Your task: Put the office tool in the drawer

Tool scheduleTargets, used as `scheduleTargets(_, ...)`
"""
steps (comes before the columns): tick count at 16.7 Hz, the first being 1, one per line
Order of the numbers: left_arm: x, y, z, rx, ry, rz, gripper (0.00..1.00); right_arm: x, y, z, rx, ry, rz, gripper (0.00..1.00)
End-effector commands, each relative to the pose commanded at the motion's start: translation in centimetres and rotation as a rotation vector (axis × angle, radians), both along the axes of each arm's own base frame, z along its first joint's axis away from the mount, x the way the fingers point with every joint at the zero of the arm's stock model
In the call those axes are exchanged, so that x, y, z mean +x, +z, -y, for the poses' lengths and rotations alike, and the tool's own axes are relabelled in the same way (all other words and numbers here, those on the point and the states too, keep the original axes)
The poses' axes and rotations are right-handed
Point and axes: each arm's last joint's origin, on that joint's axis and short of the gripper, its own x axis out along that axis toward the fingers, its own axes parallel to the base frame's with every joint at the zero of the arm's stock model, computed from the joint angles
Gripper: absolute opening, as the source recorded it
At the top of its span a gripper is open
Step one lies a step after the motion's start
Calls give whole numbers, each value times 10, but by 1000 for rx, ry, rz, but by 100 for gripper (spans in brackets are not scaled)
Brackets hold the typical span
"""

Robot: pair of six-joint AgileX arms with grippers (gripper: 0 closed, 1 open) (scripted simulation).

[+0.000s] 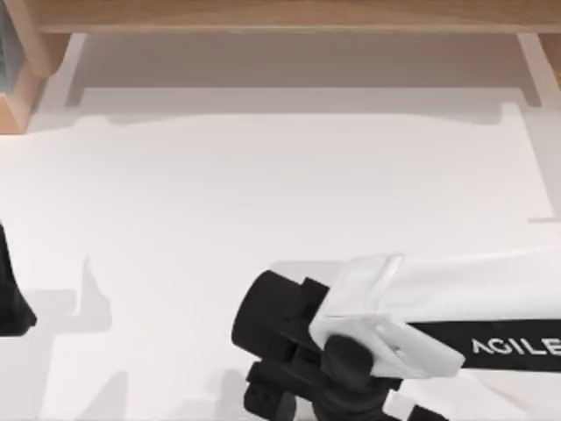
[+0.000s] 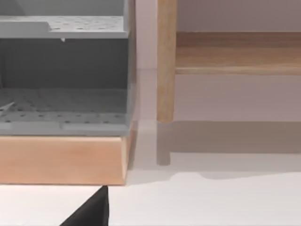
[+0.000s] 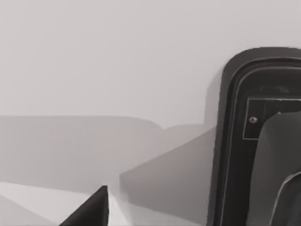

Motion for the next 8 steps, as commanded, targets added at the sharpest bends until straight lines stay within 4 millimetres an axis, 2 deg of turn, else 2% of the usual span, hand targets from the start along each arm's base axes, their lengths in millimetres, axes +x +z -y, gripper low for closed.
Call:
scheduleTargets(2,0,0,0,0,0,0,100,0,0,0,0,0,0,100)
scheduleTargets(8,0,0,0,0,0,0,100,0,0,0,0,0,0,55)
